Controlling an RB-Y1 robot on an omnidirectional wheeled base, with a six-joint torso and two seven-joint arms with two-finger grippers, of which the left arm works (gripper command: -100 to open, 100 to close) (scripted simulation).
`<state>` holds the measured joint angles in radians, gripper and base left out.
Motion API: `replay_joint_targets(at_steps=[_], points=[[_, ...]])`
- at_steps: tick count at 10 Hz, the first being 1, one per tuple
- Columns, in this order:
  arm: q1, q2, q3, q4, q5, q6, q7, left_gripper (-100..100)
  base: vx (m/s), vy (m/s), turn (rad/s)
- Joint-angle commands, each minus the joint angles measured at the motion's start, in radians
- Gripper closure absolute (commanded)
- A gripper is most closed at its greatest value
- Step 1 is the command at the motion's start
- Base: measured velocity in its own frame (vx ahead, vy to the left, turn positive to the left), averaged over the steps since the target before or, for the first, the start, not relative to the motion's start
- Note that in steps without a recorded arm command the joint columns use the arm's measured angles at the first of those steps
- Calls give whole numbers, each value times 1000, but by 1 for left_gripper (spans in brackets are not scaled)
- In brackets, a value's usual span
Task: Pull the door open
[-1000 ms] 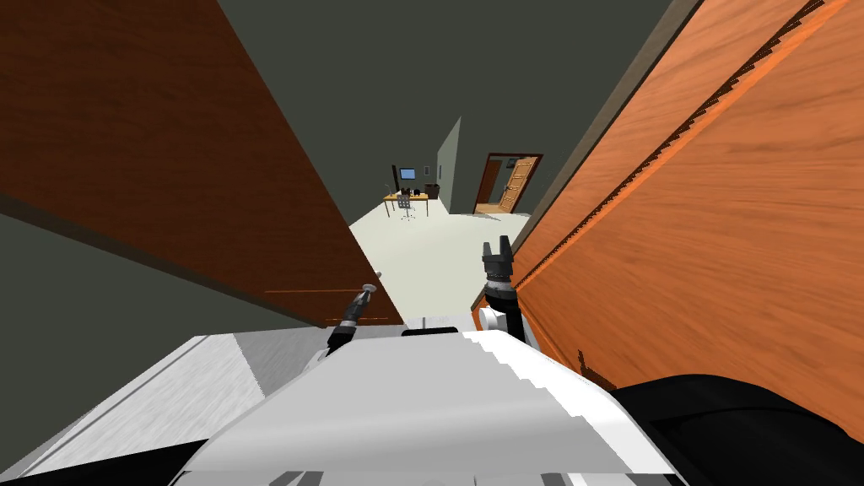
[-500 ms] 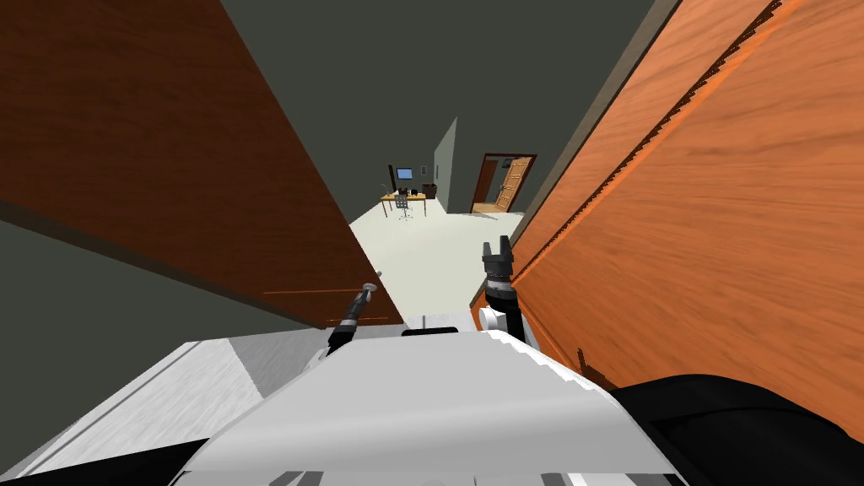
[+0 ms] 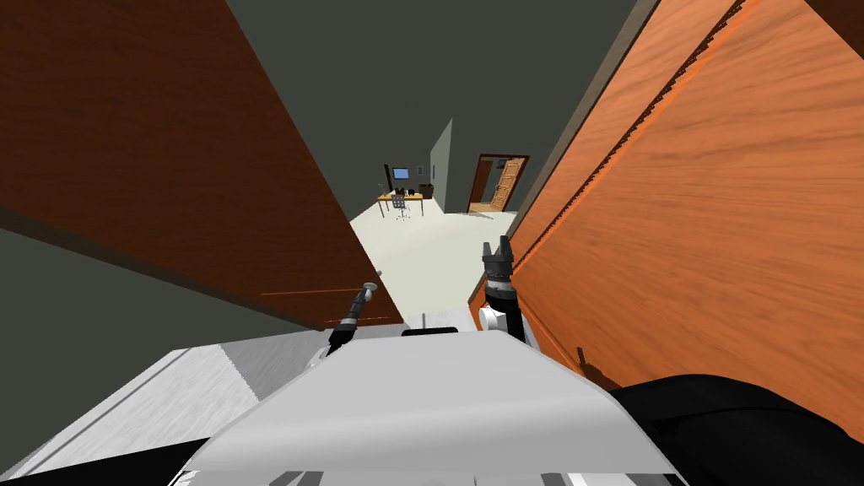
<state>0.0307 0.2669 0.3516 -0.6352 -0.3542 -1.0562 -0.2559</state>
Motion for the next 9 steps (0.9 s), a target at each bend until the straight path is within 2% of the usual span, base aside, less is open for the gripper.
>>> replay_joint_targets(at_steps=[1, 2, 3, 4, 5, 6, 7, 8, 9], points=[[-7, -8, -21, 7, 29, 5, 50, 100, -81, 45, -104], [-7, -8, -21, 7, 29, 5, 66, 100, -57, 34, -63], [-10, -8, -31, 8, 50, 10, 98, 100, -50, 20, -65], [-10, -8, -31, 8, 50, 10, 108, 100, -43, 21, -42], [-13, -7, -42, 9, 71, 16, 145, 100, -55, 35, -78], [-13, -7, -42, 9, 71, 16, 149, 100, -44, 23, -54], [-17, -7, -52, 9, 93, 21, 190, 100, -49, 24, -84], [-17, -7, -52, 9, 93, 21, 191, 100, -43, 17, -52], [-20, -6, -63, 10, 115, 27, 233, 100, -57, 22, -60]])
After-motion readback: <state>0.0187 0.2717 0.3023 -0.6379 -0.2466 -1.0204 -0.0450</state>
